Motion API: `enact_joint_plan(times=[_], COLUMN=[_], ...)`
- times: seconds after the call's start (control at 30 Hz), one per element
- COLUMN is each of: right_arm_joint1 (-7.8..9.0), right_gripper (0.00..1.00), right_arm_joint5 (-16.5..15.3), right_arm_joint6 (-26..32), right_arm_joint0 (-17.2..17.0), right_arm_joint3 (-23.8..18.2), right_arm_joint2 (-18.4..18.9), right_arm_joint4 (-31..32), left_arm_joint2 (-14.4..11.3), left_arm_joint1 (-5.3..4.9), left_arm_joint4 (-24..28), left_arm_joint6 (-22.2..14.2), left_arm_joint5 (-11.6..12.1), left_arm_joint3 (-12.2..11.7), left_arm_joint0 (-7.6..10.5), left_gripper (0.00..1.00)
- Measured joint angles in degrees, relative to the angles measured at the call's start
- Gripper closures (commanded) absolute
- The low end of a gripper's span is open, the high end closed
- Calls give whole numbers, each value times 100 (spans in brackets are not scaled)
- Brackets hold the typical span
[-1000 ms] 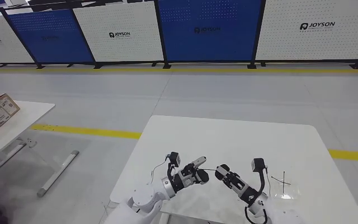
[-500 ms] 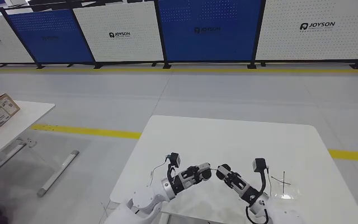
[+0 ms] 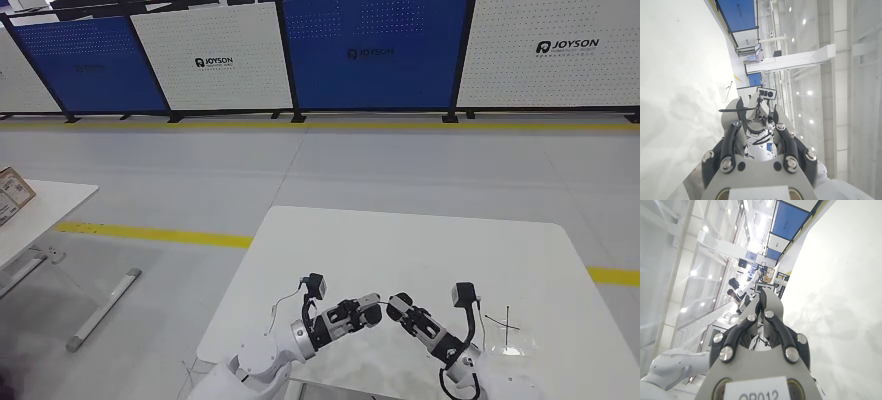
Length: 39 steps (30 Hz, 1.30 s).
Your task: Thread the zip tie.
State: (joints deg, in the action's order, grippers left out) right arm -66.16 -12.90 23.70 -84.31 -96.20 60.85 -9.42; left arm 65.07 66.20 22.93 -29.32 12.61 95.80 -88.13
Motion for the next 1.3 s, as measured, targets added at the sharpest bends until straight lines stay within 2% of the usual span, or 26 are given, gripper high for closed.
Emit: enact_joint_plan(times=[0.53, 0.57, 0.6, 0.63, 0.67, 0.87, 0.9, 0.97, 1.1, 1.17, 1.3], right_arm_joint1=[0, 0, 0, 0, 0, 0, 0, 0, 0, 0, 0], right_gripper=[100, 100, 100, 100, 100, 100, 100, 100, 100, 100, 100], right_arm_joint5=[0, 0, 0, 0, 0, 0, 0, 0, 0, 0, 0], right_arm_joint6=[0, 0, 0, 0, 0, 0, 0, 0, 0, 0, 0], right_arm_joint0=[0, 0, 0, 0, 0, 0, 0, 0, 0, 0, 0], right_arm_joint3=[0, 0, 0, 0, 0, 0, 0, 0, 0, 0, 0], right_arm_joint2=[0, 0, 0, 0, 0, 0, 0, 0, 0, 0, 0], right_arm_joint4=[0, 0, 0, 0, 0, 0, 0, 0, 0, 0, 0], left_arm_joint2=[-33, -35, -35, -35, -34, -24, -24, -26, -33, -35, -38], left_arm_joint1=[-27, -29, -31, -33, -34, -43, -44, -47, -49, -49, -49], left_arm_joint4=[-41, -43, -41, -36, -31, 10, 11, 8, -6, 15, 51], left_arm_joint6=[13, 14, 17, 20, 25, 62, 67, 74, 106, 123, 158], left_arm_joint5=[9, 8, 2, -5, -11, -24, -22, -18, -8, 0, 12], left_arm_joint3=[26, 30, 35, 41, 46, 73, 76, 78, 54, 37, 14], left_arm_joint0=[3, 1, 0, -1, -1, 0, 2, 5, 25, 34, 47], left_gripper=[100, 72, 60, 55, 54, 64, 68, 84, 96, 100, 100])
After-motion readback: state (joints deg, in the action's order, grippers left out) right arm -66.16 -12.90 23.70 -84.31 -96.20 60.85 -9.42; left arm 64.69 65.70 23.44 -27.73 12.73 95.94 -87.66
